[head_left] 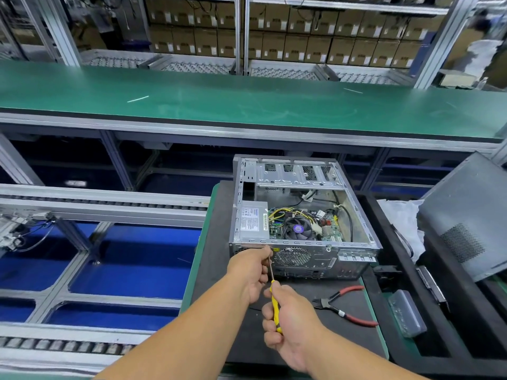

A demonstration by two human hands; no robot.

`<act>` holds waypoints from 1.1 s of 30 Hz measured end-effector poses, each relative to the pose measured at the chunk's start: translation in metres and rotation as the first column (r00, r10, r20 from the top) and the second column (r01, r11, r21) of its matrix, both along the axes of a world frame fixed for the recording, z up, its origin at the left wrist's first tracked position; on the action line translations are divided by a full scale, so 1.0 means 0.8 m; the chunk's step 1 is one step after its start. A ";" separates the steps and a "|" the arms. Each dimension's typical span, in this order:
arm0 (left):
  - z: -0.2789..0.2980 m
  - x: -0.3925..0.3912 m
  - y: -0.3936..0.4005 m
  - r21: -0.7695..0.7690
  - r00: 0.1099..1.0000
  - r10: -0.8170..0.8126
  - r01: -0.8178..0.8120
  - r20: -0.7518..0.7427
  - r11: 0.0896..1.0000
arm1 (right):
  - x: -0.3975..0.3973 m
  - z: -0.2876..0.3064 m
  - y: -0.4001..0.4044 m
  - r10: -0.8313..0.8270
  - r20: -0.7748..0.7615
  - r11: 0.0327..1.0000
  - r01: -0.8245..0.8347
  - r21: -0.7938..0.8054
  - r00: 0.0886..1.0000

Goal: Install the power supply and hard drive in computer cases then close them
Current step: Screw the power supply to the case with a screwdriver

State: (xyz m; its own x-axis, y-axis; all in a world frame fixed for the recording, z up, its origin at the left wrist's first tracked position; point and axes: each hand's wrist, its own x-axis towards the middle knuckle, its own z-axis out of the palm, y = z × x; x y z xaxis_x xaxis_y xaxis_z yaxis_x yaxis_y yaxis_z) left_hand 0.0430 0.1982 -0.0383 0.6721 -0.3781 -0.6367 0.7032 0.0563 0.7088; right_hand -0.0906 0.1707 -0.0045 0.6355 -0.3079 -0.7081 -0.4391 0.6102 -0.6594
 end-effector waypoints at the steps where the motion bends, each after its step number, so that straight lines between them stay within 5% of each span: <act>1: -0.002 -0.001 0.002 0.000 1.000 0.006 -0.006 0.008 1.000 | -0.001 -0.002 0.001 0.013 0.001 1.000 -0.013 -0.027 1.000; 11: 0.004 0.012 0.067 -0.001 0.986 0.148 -0.149 0.082 0.989 | 0.020 0.001 0.034 0.199 -0.026 0.948 -0.199 -0.249 0.980; 33: 0.012 0.032 0.067 0.113 1.000 0.014 -0.016 0.025 0.993 | 0.040 0.011 0.052 0.078 -0.050 0.995 -0.081 -0.053 0.996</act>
